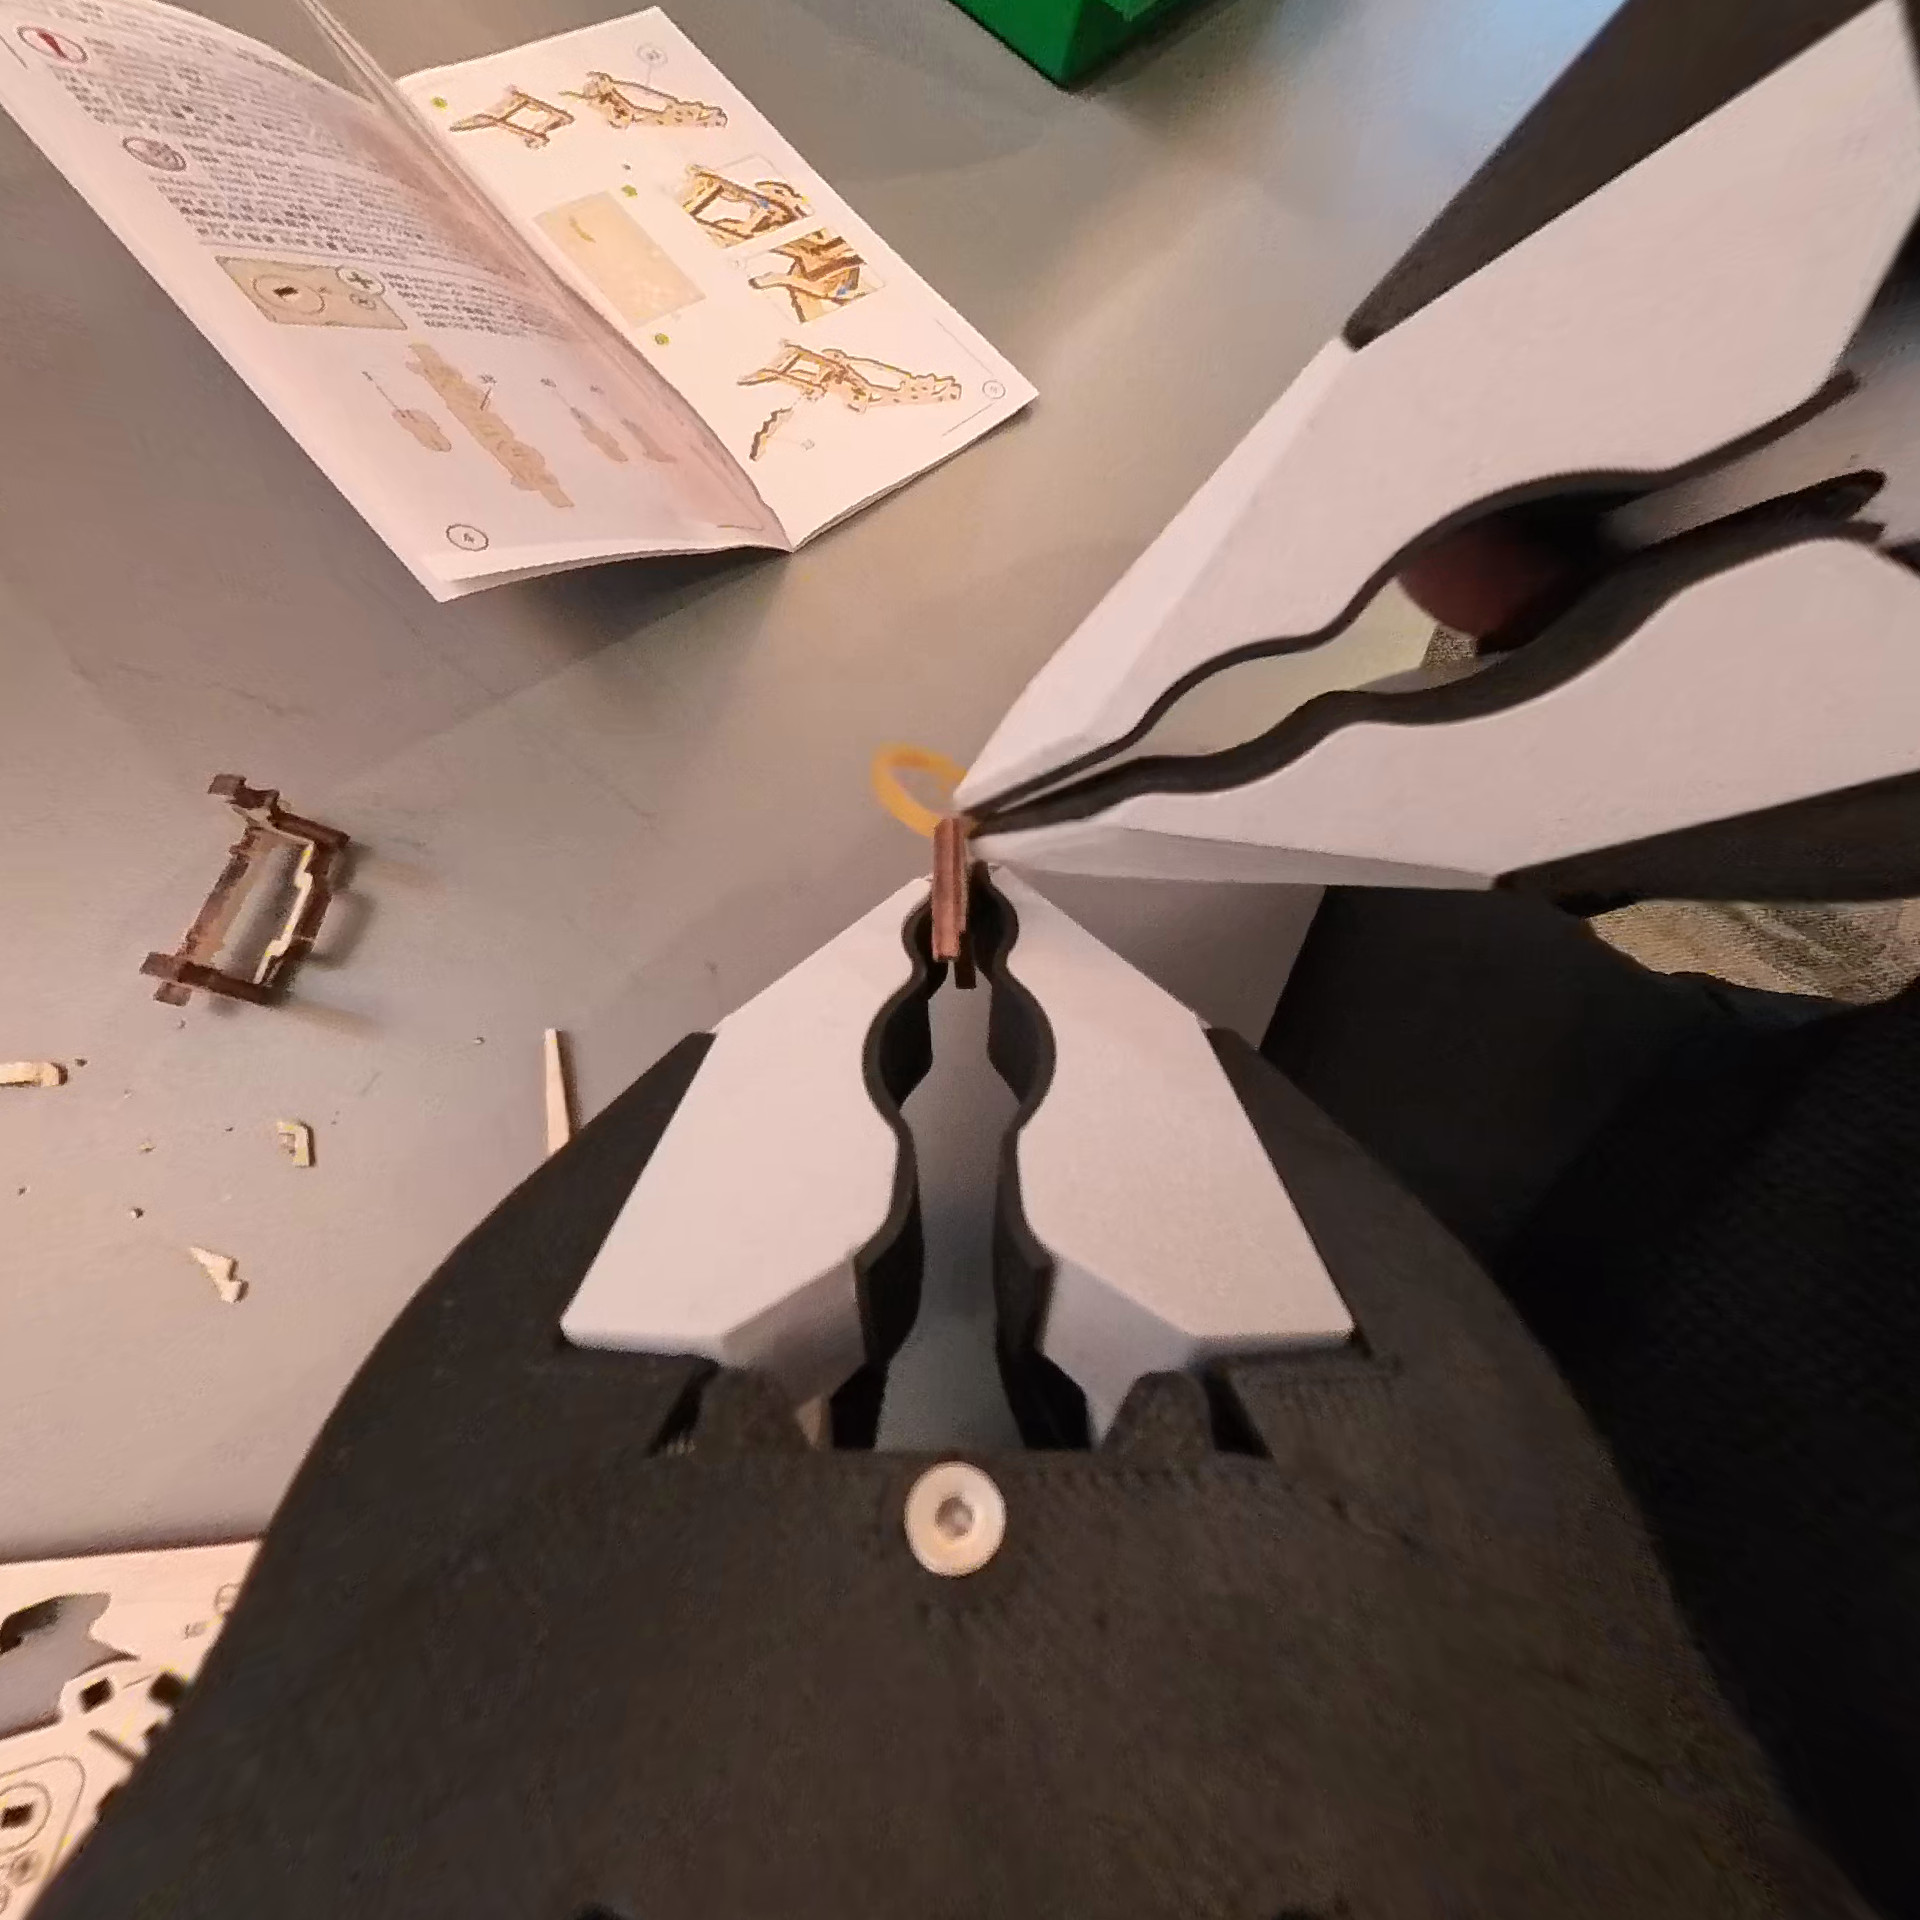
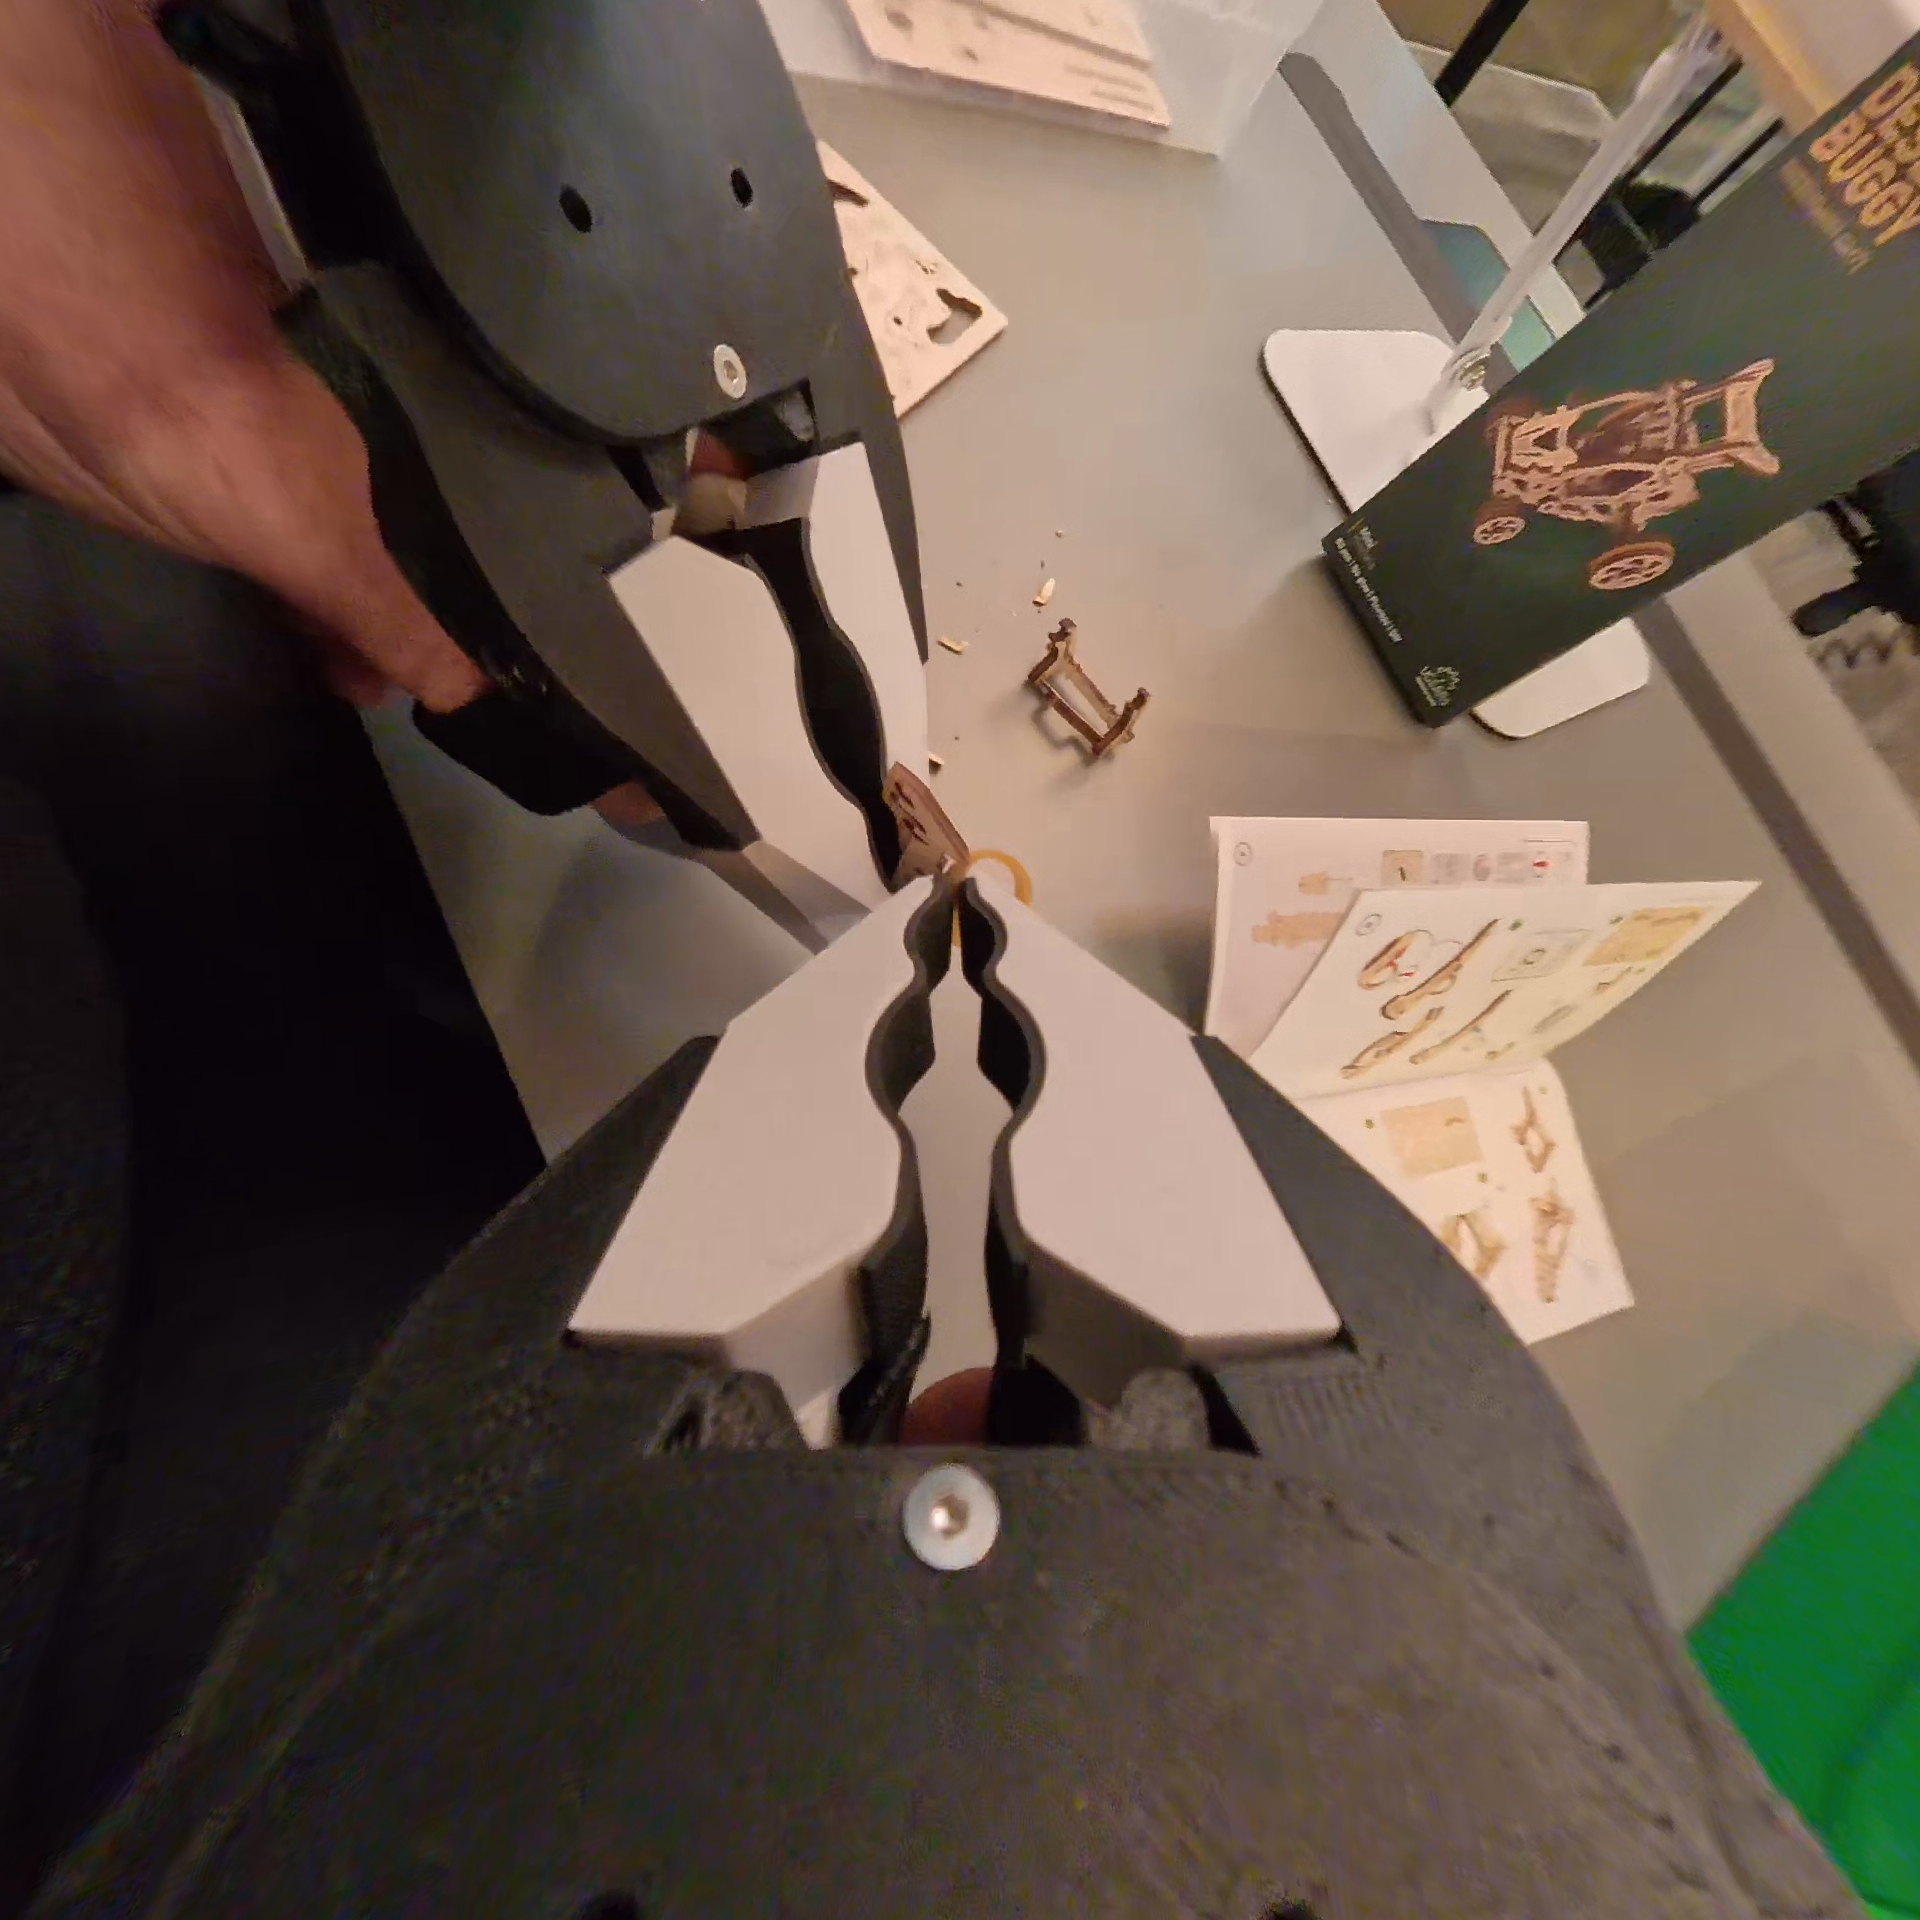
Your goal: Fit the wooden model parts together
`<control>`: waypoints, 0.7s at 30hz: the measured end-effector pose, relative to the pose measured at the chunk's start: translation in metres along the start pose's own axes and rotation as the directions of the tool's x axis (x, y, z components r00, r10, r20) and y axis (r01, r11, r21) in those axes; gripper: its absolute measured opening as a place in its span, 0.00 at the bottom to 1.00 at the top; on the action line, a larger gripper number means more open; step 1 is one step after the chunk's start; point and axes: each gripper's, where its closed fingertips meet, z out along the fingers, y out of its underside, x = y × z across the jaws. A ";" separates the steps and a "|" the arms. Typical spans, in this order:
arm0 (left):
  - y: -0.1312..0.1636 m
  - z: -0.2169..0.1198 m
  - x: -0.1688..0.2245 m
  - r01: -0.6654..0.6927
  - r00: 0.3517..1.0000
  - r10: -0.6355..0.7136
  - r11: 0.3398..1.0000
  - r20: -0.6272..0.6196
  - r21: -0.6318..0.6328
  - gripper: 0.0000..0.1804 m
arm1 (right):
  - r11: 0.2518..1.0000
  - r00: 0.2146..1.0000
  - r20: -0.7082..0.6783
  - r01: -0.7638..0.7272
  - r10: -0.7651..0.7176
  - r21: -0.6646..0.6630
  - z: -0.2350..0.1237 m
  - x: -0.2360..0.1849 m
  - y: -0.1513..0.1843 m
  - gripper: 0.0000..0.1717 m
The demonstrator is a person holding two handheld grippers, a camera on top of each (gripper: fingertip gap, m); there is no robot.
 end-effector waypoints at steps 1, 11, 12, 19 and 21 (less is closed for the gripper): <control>0.000 0.000 0.000 -0.002 1.000 0.002 1.000 0.001 -0.002 0.01 | 1.000 1.000 -0.015 0.025 -0.025 -0.017 0.000 0.001 0.001 0.00; 0.004 0.004 -0.004 -0.068 0.995 0.071 0.997 0.068 -0.047 0.01 | 0.987 0.994 -0.015 0.106 -0.108 -0.119 0.003 -0.003 0.005 0.00; 0.004 0.004 -0.005 -0.078 0.994 0.082 0.996 0.079 -0.051 0.01 | 0.987 0.995 -0.012 0.099 -0.101 -0.124 0.004 -0.003 0.006 0.00; 0.007 0.007 -0.009 -0.173 0.971 0.184 0.981 0.151 -0.087 0.01 | 0.987 0.998 0.001 0.066 -0.066 -0.145 0.005 -0.005 0.010 0.00; 0.007 0.007 -0.012 -0.230 0.949 0.248 0.967 0.192 -0.113 0.01 | 0.986 0.998 0.003 0.069 -0.069 -0.151 0.006 -0.006 0.011 0.00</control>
